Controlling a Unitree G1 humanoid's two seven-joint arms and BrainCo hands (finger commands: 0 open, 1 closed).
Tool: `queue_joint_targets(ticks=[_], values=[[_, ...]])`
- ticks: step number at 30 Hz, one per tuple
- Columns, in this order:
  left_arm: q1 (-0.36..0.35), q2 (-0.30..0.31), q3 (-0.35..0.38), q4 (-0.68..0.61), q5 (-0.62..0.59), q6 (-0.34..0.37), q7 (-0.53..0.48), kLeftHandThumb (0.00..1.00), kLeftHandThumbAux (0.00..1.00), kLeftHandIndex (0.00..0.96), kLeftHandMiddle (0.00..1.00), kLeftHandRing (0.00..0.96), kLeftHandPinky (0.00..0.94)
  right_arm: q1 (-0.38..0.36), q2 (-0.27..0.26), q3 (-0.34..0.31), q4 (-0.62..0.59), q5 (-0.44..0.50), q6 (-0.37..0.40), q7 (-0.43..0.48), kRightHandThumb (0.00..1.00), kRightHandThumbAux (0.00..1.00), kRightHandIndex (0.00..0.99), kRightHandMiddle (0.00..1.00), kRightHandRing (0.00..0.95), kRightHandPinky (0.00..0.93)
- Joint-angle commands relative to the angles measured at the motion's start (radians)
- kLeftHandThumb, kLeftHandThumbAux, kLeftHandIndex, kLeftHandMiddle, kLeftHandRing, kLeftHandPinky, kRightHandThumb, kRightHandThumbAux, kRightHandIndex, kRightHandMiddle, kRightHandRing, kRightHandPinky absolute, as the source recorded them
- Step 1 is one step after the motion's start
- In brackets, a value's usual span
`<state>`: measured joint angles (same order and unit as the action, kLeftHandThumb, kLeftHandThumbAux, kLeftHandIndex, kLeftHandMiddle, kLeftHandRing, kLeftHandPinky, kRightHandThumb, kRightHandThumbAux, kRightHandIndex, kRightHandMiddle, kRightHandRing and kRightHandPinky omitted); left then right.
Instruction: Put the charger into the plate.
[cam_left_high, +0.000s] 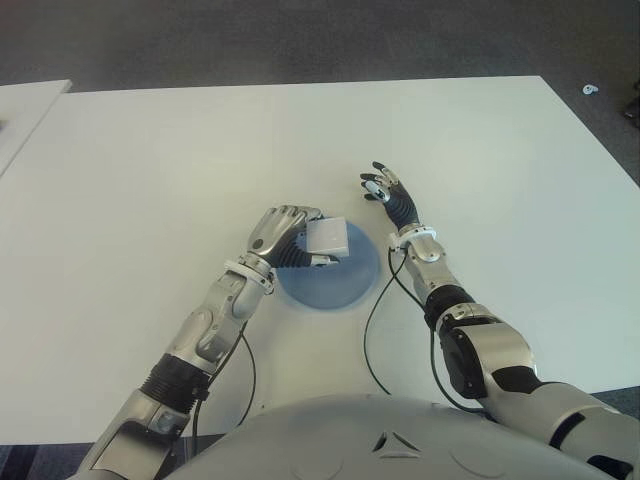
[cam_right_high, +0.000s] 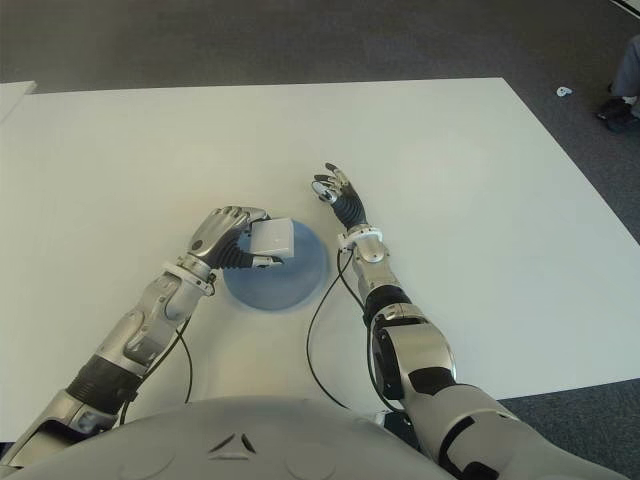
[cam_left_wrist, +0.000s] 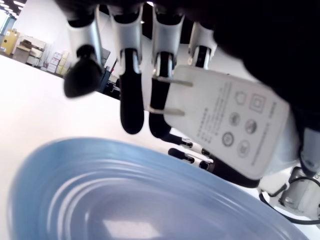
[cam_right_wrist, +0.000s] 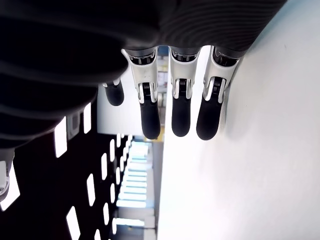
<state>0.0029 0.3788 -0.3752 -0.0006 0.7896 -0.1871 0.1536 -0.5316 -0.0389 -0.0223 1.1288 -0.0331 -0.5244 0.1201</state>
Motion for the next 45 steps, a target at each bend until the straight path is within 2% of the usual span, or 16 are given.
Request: queue_joint_targets(ticks=[1,2,5,9,15,31,45], values=[[-0.012,0.039,-0.012,0.052,0.048,-0.023,0.019,0.427,0.403,0.149,0.174,0.159,0.169,0.06,0.011,0.004,0.052,-0.004,0.088,0.015,0.0,0.422,0.029,0.248,0.217,0.101],[-0.014,0.045,-0.015,0.055,0.058,-0.025,0.018,0.385,0.339,0.095,0.111,0.102,0.108,0.06,0.011,0.004,0.052,-0.004,0.088,0.017,0.0,0.419,0.028,0.247,0.216,0.1],[-0.018,0.051,-0.017,0.064,0.072,-0.035,0.022,0.326,0.244,0.031,0.036,0.033,0.035,0.061,0.011,0.003,0.052,-0.003,0.087,0.019,0.0,0.415,0.027,0.245,0.215,0.1],[-0.022,0.06,-0.016,0.069,0.076,-0.045,0.024,0.292,0.171,0.006,0.007,0.006,0.007,0.062,0.011,0.001,0.051,-0.001,0.085,0.021,0.0,0.41,0.025,0.244,0.215,0.105],[-0.021,0.065,-0.01,0.067,0.071,-0.05,0.017,0.276,0.123,0.0,0.0,0.0,0.0,0.064,0.012,-0.002,0.048,0.002,0.088,0.022,0.0,0.401,0.025,0.239,0.213,0.108],[-0.014,0.073,0.0,0.056,0.069,-0.044,-0.004,0.289,0.117,0.0,0.0,0.0,0.0,0.067,0.009,0.001,0.045,-0.003,0.089,0.02,0.0,0.399,0.031,0.237,0.212,0.117],[-0.015,0.085,0.005,0.054,0.099,-0.049,0.039,0.275,0.228,0.0,0.0,0.0,0.0,0.065,0.011,0.004,0.046,-0.008,0.091,0.013,0.0,0.391,0.025,0.242,0.214,0.106]])
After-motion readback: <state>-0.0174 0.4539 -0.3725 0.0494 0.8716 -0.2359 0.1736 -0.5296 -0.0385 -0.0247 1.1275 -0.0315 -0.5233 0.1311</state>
